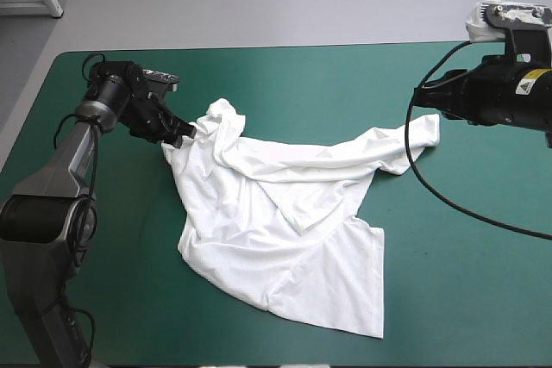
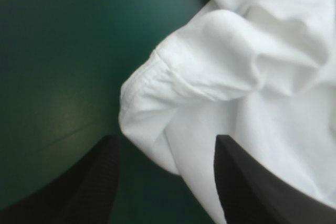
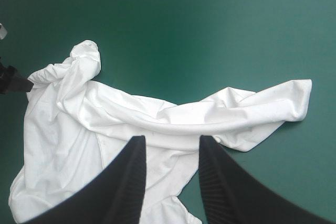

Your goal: Fold the cloth

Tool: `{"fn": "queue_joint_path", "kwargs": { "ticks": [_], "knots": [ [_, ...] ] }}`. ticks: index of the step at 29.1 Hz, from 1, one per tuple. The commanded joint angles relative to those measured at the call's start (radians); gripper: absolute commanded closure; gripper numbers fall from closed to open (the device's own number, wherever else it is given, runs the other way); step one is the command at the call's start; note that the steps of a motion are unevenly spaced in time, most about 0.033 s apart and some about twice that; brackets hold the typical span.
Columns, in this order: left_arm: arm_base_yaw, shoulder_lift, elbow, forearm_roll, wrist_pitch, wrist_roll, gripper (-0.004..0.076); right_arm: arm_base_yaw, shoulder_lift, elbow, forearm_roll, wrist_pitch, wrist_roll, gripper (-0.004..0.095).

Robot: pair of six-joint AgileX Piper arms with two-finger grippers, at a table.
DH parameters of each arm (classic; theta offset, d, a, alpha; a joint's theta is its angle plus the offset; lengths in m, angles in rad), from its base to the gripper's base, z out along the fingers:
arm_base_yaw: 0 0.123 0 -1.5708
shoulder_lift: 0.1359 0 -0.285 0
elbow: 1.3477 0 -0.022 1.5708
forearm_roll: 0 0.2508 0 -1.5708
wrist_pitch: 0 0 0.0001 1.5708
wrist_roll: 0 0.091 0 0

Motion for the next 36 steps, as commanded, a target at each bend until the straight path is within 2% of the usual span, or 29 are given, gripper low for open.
{"fn": "queue_joint_path", "kwargs": {
  "ticks": [1,5,8,10,14,21,29,31,36],
  "knots": [
    [0.0,-0.002,-0.047,0.017,-0.027,-0.038,0.0329,-0.001,-0.017,-0.022,0.011,-0.033,-0.01,0.0586],
    [0.003,0.046,-0.097,0.022,-0.031,-0.047,0.0345,-0.001,-0.017,-0.022,0.006,-0.033,-0.01,0.0586],
    [0.003,0.079,-0.132,0.043,-0.036,-0.047,0.0409,-0.001,-0.012,-0.022,0.004,-0.033,-0.01,0.0586],
    [0.003,0.102,-0.147,0.043,-0.034,-0.047,0.0483,-0.001,-0.01,-0.022,0.002,-0.033,-0.01,0.0586],
    [0.003,0.121,-0.154,0.041,-0.03,-0.047,0.0737,-0.001,-0.004,0.0,0.002,-0.031,-0.017,0.0584],
    [0.003,0.123,-0.154,0.041,-0.038,-0.047,0.0733,0.023,-0.007,0.299,0.064,-0.031,-0.04,0.0571],
    [0.003,0.123,-0.154,0.004,-0.052,-0.047,0.0733,0.202,-0.007,0.594,-0.021,-0.07,-0.048,0.0566],
    [0.003,0.123,-0.154,0.004,-0.052,-0.05,0.0733,0.271,-0.006,0.643,-0.06,-0.074,-0.051,0.0522],
    [0.003,0.123,-0.154,-0.005,-0.055,-0.047,0.0733,0.425,-0.004,0.737,-0.108,-0.072,0.024,0.0292]
  ]
}}
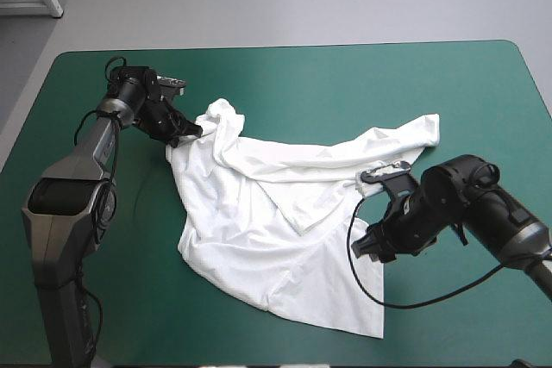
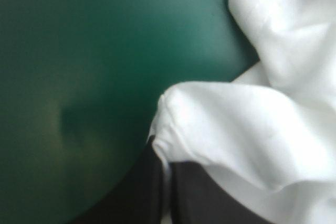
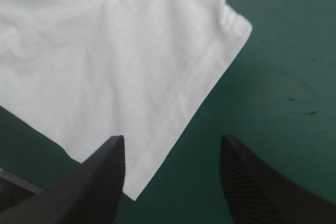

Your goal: Fold the cloth

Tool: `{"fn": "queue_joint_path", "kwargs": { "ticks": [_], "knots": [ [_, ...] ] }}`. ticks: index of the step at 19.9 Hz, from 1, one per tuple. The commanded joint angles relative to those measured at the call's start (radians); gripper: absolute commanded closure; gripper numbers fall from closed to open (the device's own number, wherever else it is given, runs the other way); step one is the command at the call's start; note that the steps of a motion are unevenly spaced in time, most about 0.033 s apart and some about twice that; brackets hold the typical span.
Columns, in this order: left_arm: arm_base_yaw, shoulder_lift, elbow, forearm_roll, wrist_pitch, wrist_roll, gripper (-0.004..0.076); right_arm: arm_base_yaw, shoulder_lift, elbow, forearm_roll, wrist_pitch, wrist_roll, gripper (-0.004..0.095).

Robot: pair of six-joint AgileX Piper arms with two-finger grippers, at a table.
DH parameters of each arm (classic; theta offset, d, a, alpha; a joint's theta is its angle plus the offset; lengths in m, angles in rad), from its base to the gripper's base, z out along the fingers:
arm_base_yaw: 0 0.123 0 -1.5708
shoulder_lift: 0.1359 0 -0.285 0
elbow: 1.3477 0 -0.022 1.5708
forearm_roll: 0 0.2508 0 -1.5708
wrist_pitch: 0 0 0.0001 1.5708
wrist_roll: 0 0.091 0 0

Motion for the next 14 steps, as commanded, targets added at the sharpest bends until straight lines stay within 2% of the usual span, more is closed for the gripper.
{"fn": "queue_joint_path", "kwargs": {
  "ticks": [1,6,14],
  "knots": [
    [-0.001,-0.058,-0.026,-0.029,-0.029,-0.007,0.0733,0.075,-0.022,0.027,-0.013,-0.028,0.03,0.0294],
    [-0.001,-0.058,-0.026,-0.064,-0.035,-0.007,0.0733,0.238,-0.022,0.185,-0.073,-0.167,0.092,0.0329],
    [-0.001,-0.058,-0.026,-0.069,-0.046,-0.005,0.0733,0.365,-0.022,0.378,-0.086,-0.334,0.175,0.0334]
  ]
}}
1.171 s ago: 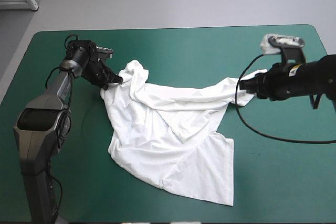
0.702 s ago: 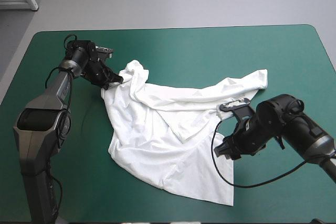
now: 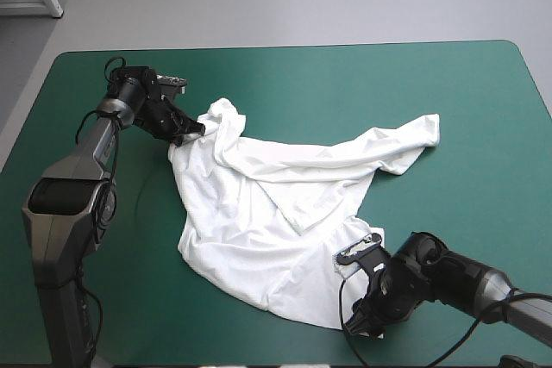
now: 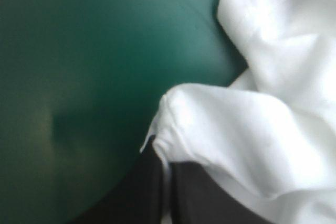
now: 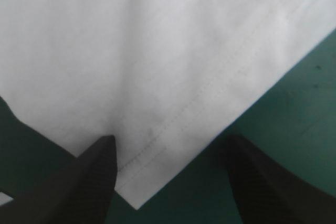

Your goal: Fold the cloth

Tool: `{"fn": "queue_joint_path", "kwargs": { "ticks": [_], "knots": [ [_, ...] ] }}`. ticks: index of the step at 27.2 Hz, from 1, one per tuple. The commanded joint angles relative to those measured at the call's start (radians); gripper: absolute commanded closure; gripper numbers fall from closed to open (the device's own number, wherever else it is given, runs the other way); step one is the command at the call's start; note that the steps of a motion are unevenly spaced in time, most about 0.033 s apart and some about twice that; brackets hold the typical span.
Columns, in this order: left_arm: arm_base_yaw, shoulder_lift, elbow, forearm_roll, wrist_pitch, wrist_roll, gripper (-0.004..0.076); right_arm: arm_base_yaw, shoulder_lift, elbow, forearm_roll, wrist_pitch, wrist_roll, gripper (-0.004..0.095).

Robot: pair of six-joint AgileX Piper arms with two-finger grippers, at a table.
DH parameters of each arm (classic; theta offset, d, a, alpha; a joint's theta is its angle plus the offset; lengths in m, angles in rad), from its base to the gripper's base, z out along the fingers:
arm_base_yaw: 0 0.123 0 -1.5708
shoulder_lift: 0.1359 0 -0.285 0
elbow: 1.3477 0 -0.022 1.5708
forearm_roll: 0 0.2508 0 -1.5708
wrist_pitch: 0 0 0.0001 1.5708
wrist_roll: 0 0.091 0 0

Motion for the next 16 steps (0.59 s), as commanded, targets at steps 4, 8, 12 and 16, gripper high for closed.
{"fn": "queue_joint_path", "kwargs": {
  "ticks": [4,8,12,16],
  "knots": [
    [-0.001,-0.06,-0.026,-0.027,-0.031,-0.005,0.0733,0.123,0.042,0.055,0.01,-0.158,0.078,0.0443],
    [-0.001,-0.06,-0.026,-0.027,-0.031,-0.005,0.0733,0.173,0.142,0.076,0.063,-0.186,0.093,0.0667],
    [-0.001,-0.06,-0.026,-0.032,-0.031,-0.005,0.0733,0.183,0.18,0.058,0.06,-0.155,0.106,0.092],
    [-0.001,-0.06,-0.033,-0.043,-0.021,-0.005,0.0733,0.183,0.157,0.001,-0.063,-0.071,0.166,0.0927]
  ]
}}
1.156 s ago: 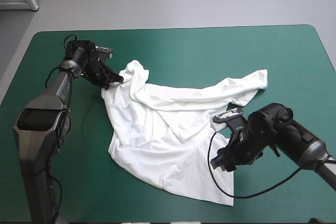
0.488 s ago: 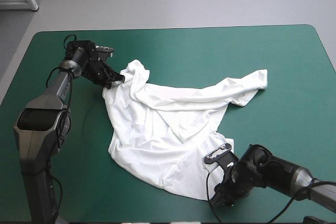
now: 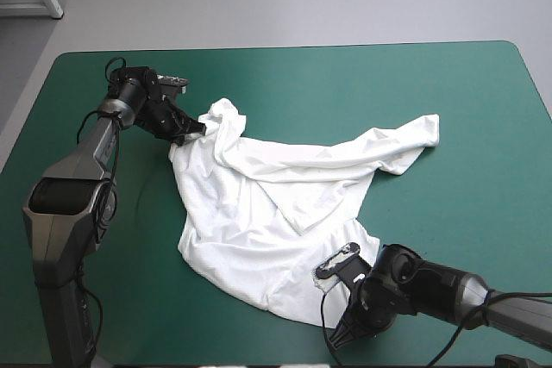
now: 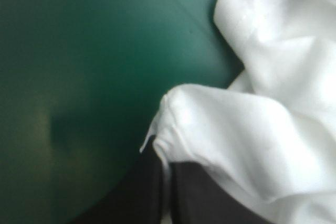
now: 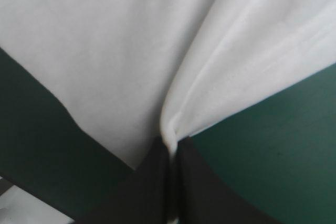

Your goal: Fold the cloth

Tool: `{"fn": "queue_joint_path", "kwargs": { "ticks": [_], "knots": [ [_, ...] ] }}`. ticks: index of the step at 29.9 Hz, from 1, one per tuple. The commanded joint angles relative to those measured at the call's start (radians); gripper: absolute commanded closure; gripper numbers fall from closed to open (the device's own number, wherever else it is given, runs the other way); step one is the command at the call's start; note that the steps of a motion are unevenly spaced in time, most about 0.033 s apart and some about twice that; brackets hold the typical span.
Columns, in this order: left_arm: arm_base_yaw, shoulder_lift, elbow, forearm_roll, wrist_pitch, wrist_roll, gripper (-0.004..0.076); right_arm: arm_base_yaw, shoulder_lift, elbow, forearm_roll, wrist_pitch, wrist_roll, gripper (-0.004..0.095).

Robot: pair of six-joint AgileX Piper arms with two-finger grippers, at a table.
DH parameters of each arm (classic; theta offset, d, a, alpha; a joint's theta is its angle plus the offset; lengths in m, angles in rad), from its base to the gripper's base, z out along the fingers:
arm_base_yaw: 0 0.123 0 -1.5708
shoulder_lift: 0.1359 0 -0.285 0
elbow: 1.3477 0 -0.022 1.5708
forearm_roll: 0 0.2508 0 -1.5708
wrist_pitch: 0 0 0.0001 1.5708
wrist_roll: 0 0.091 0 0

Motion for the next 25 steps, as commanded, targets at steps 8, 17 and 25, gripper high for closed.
{"fn": "queue_joint_path", "kwargs": {
  "ticks": [8,17,25],
  "knots": [
    [-0.001,-0.103,-0.204,-0.063,0.108,0.03,0.0733,0.014,-0.071,-0.277,-0.339,0.166,0.179,0.0927],
    [-0.004,-0.241,-0.4,-0.069,0.175,0.032,0.0733,0.001,-0.123,-0.674,-0.651,0.323,0.187,0.0927],
    [-0.021,-0.467,-0.428,-0.056,0.173,0.049,0.0733,0.001,-0.121,-1.016,-0.943,0.323,0.08,0.0927]
  ]
}}
